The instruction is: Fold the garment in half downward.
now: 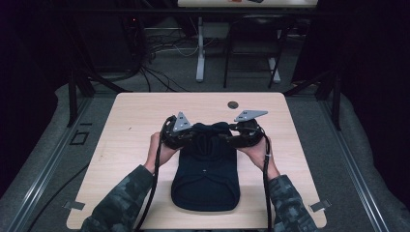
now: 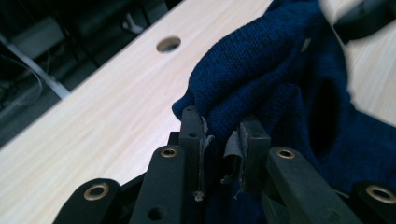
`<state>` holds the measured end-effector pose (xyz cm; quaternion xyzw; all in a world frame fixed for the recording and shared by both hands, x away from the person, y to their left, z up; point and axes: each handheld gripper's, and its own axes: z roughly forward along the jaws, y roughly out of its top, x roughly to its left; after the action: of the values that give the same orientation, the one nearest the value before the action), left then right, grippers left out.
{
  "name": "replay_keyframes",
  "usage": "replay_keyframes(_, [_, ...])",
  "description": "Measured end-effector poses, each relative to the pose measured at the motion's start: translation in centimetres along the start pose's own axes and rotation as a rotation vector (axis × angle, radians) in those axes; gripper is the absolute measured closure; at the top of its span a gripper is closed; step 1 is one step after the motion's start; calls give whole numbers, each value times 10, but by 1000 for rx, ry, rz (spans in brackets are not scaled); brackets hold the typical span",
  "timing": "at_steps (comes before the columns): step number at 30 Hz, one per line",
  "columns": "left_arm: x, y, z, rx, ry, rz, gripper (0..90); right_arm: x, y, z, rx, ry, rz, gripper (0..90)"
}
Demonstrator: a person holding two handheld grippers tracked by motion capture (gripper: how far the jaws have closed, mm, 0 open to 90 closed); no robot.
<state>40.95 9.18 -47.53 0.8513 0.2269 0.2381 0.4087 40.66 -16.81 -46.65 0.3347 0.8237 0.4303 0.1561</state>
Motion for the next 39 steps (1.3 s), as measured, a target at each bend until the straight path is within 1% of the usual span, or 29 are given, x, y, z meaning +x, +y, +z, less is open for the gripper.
replay_keyframes(1, [-1, 1, 0, -7, 4, 11, 759, -4, -2, 3, 16, 7, 26, 296])
replay_keyframes(2, [-2, 3, 0, -10, 3, 23, 759, -7, -4, 7, 17, 16, 54, 279])
replay_keyframes(3, [-3, 4, 0, -8, -2, 33, 759, -11, -6, 10, 40, 43, 74, 266])
replay_keyframes(4, [-3, 4, 0, -8, -2, 33, 758, -11, -6, 10, 40, 43, 74, 266])
replay_keyframes(5, [-5, 7, 0, -5, 9, 57, 758, -15, -9, 16, 46, 48, 102, 375])
replay_keyframes(6, [-5, 7, 0, -5, 9, 57, 758, -15, -9, 16, 46, 48, 102, 375])
replay_keyframes(7, [-5, 8, 0, -5, 15, 68, 757, -14, -8, 17, 58, 34, 93, 515])
replay_keyframes(8, [-4, 9, -2, -8, 17, 72, 757, -13, -7, 17, 51, 24, 83, 549])
replay_keyframes(9, [-4, 9, -2, -8, 17, 72, 757, -13, -7, 17, 51, 24, 83, 549])
replay_keyframes(10, [-2, 10, -3, -15, 25, 74, 757, -8, -5, 16, 32, -13, 63, 637])
replay_keyframes(12, [2, 12, -7, -16, 43, 82, 757, -5, -2, 14, 16, -46, 33, 683])
replay_keyframes(14, [5, 14, -8, -20, 67, 96, 755, 1, 2, 11, -11, -99, -6, 715])
replay_keyframes(16, [9, 16, -12, -29, 70, 82, 750, 7, 6, 8, -48, -154, -53, 732])
replay_keyframes(18, [10, 15, -14, -30, 62, 67, 735, 13, 9, 6, -89, -177, -84, 741])
replay_keyframes(19, [10, 15, -14, -30, 62, 67, 722, 13, 9, 6, -89, -177, -84, 741])
replay_keyframes(20, [10, 14, -15, -29, 52, 56, 703, 18, 10, 6, -107, -186, -115, 748])
replay_keyframes(21, [11, 10, -16, -20, 34, 39, 679, 19, 10, 7, -108, -185, -122, 749])
replay_keyframes(22, [11, 10, -16, -20, 34, 39, 670, 20, 10, 7, -108, -180, -132, 750])
replay_keyframes(23, [11, 4, -16, -13, 9, 24, 661, 21, 8, 7, -109, -182, -146, 751])
replay_keyframes(26, [12, -2, -15, 4, -27, -7, 612, 24, 3, 10, -101, -181, -168, 751])
replay_keyframes(30, [11, -6, -12, 16, -26, -24, 505, 24, -3, 12, -120, -166, -180, 752])
replay_keyframes(31, [11, -9, -10, 27, -25, -36, 480, 25, -4, 13, -120, -159, -182, 752])
replay_keyframes(32, [11, -11, -9, 34, -27, -46, 456, 25, -4, 13, -118, -164, -190, 752])
replay_keyframes(34, [14, -13, -7, 39, -30, -74, 401, 26, -6, 13, -121, -161, -204, 752])
replay_keyframes(35, [15, -15, -5, 42, -30, -83, 392, 26, -7, 13, -120, -163, -208, 752])
replay_keyframes(36, [16, -16, -5, 41, -30, -88, 391, 26, -8, 12, -124, -161, -210, 752])
replay_keyframes(37, [16, -17, -4, 44, -29, -84, 427, 25, -9, 11, -124, -159, -210, 751])
replay_keyframes(38, [15, -18, -4, 43, -36, -80, 490, 25, -11, 10, -125, -165, -211, 751])
replay_keyframes(39, [15, -19, -4, 43, -34, -70, 529, 24, -11, 9, -129, -153, -206, 751])
